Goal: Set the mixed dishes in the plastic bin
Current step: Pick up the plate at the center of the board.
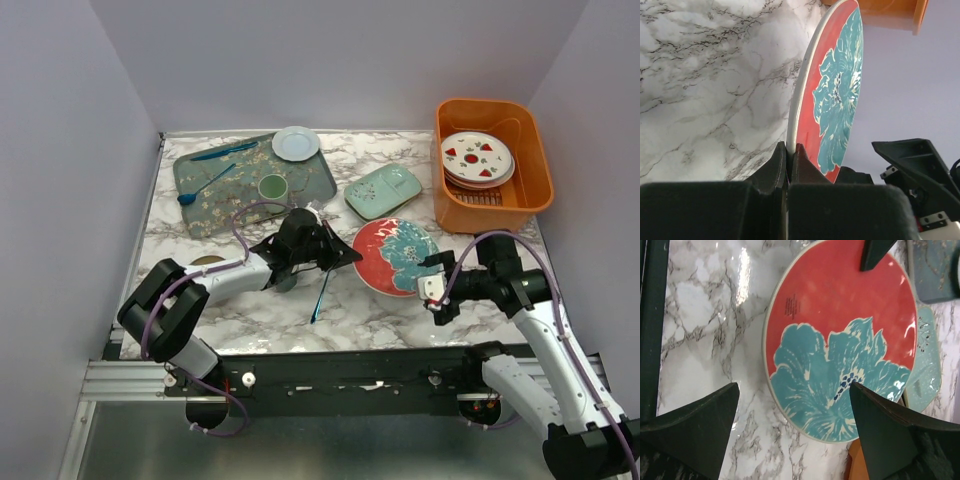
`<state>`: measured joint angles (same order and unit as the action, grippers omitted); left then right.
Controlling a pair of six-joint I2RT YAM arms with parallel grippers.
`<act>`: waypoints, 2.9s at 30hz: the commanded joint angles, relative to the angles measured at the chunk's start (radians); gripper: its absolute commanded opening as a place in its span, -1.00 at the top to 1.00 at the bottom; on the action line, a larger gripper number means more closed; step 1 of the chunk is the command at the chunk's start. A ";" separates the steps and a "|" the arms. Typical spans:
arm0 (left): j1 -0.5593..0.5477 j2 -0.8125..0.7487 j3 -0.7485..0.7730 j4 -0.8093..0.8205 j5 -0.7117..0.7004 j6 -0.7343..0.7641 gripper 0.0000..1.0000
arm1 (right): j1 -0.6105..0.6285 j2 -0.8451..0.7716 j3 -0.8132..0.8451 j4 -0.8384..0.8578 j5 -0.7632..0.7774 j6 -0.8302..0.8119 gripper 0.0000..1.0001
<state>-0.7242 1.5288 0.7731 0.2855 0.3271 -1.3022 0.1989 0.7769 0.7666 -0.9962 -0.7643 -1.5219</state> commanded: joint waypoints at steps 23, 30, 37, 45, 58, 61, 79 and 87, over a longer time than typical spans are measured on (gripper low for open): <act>0.008 -0.018 0.068 0.224 0.087 -0.215 1.00 | 0.093 0.002 -0.139 0.245 0.249 -0.047 -0.33; 0.008 -0.025 0.074 0.225 0.089 -0.216 1.00 | 0.094 -0.002 -0.136 0.235 0.229 -0.044 0.09; 0.008 -0.027 0.068 0.225 0.086 -0.216 1.00 | 0.096 -0.011 -0.135 0.217 0.211 -0.041 0.99; 0.008 -0.038 0.061 0.247 0.087 -0.216 1.00 | 0.096 -0.016 -0.053 0.125 0.166 -0.034 0.99; 0.008 -0.035 -0.023 0.376 0.085 -0.275 0.28 | 0.094 -0.018 0.039 0.111 0.178 0.025 1.00; 0.008 -0.032 -0.031 0.394 0.092 -0.281 -0.01 | 0.096 -0.016 0.069 0.103 0.183 0.035 0.99; 0.077 -0.191 -0.049 0.244 0.063 -0.024 -0.97 | 0.088 -0.024 0.307 0.031 0.247 0.172 0.99; 0.134 -0.375 -0.014 -0.055 -0.029 0.236 -0.97 | 0.071 -0.028 0.393 0.039 0.296 0.250 1.00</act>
<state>-0.6140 1.2400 0.7296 0.4374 0.3733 -1.2716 0.2859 0.7731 1.0725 -1.0512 -0.4881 -1.3197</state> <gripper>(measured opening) 0.985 0.046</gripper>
